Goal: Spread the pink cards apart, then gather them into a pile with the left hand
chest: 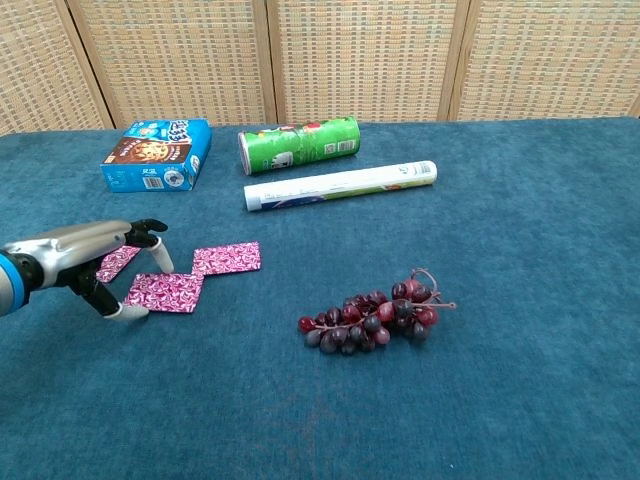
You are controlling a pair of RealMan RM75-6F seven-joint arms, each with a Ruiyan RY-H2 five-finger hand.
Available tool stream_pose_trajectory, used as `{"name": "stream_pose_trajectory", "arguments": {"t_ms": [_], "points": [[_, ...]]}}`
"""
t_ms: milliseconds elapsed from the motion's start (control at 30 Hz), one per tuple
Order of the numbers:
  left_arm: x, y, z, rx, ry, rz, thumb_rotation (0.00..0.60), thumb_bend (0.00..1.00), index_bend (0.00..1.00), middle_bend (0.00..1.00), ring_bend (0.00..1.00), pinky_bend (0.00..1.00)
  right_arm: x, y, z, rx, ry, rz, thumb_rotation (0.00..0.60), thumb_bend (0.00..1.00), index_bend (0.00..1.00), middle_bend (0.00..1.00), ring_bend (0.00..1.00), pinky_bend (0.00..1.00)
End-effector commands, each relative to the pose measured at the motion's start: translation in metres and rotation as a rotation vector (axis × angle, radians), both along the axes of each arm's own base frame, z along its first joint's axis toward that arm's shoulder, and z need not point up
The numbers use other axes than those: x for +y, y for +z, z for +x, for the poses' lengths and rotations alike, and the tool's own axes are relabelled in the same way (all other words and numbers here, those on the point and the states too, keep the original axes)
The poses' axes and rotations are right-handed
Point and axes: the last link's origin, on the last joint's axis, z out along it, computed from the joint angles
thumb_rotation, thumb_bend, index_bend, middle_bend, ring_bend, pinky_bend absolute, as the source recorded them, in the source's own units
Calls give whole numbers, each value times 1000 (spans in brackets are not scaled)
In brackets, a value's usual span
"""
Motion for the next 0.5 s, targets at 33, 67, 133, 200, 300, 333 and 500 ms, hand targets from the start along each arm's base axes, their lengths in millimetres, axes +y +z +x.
{"name": "stream_pose_trajectory", "arguments": {"t_ms": [33, 67, 133, 200, 300, 333, 500], "points": [[5, 8, -2, -5, 15, 20, 600, 308, 709, 0, 0, 0, 0, 0, 0, 0, 0, 0, 600, 131, 68, 0, 0, 0], [8, 13, -3, -6, 23, 30, 600, 307, 709, 0, 0, 0, 0, 0, 0, 0, 0, 0, 600, 131, 68, 0, 0, 0], [13, 20, -6, -10, 40, 47, 600, 306, 709, 0, 0, 0, 0, 0, 0, 0, 1, 0, 600, 131, 68, 0, 0, 0], [18, 28, -10, -13, 62, 65, 600, 305, 709, 0, 0, 0, 0, 0, 0, 1, 1, 0, 600, 129, 68, 0, 0, 0], [24, 39, -18, -20, 108, 89, 600, 303, 709, 0, 0, 0, 0, 0, 0, 1, 1, 1, 600, 129, 68, 0, 0, 0], [26, 41, -20, -24, 122, 94, 600, 303, 709, 0, 0, 0, 0, 0, 0, 1, 2, 1, 600, 129, 68, 0, 0, 0], [34, 54, -33, -47, 214, 120, 600, 301, 709, 0, 0, 0, 0, 0, 0, 1, 1, 2, 600, 131, 68, 0, 0, 0]]}}
